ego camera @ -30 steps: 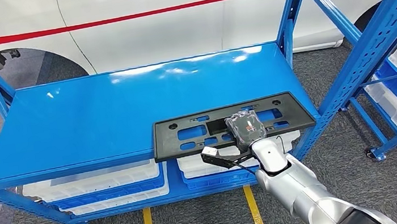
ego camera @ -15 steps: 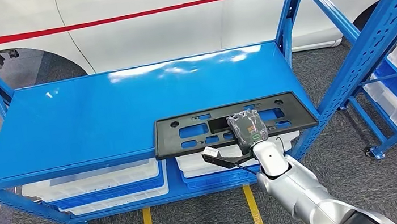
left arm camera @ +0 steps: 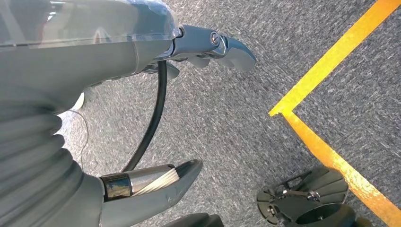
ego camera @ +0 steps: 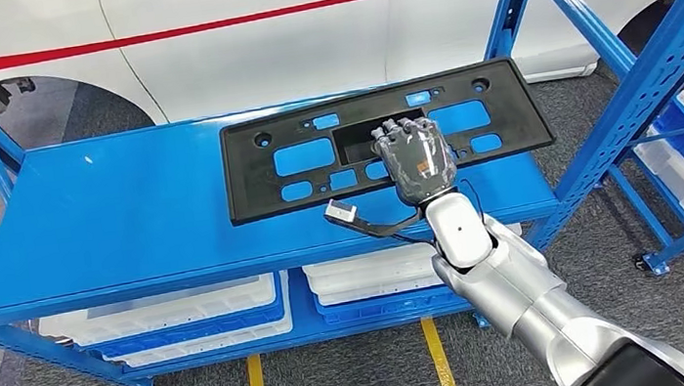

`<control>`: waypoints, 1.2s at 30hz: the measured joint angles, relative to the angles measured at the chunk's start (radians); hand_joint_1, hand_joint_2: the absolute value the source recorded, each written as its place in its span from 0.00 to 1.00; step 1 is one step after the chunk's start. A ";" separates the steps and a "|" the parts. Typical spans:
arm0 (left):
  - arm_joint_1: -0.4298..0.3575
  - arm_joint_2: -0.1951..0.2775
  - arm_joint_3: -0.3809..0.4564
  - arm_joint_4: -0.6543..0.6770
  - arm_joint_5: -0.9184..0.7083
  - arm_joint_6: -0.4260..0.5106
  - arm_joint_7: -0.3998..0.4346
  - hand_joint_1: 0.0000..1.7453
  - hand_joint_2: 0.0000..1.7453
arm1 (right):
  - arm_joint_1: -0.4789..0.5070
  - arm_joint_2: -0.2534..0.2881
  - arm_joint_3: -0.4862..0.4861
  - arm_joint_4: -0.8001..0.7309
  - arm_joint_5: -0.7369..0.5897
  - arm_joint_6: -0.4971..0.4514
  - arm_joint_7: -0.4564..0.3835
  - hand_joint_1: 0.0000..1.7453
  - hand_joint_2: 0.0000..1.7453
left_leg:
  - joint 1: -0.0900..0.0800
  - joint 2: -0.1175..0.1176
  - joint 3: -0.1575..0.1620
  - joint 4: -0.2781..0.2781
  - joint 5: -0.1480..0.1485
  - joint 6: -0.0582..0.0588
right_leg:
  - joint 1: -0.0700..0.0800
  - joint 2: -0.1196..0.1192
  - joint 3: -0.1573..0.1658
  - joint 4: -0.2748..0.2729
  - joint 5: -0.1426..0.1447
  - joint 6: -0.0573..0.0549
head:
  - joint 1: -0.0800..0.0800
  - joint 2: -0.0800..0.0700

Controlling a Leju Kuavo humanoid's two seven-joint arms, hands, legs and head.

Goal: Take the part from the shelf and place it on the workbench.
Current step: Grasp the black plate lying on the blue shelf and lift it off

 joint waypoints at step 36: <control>-0.009 -0.009 0.029 0.000 0.001 -0.039 0.001 0.00 1.00 | 0.008 -0.030 0.034 -0.101 0.001 -0.001 -0.046 1.00 1.00 | 0.018 -0.004 -0.025 0.000 0.035 -0.024 | -0.032 -0.004 0.010 0.017 -0.015 0.029 | 0.000 0.000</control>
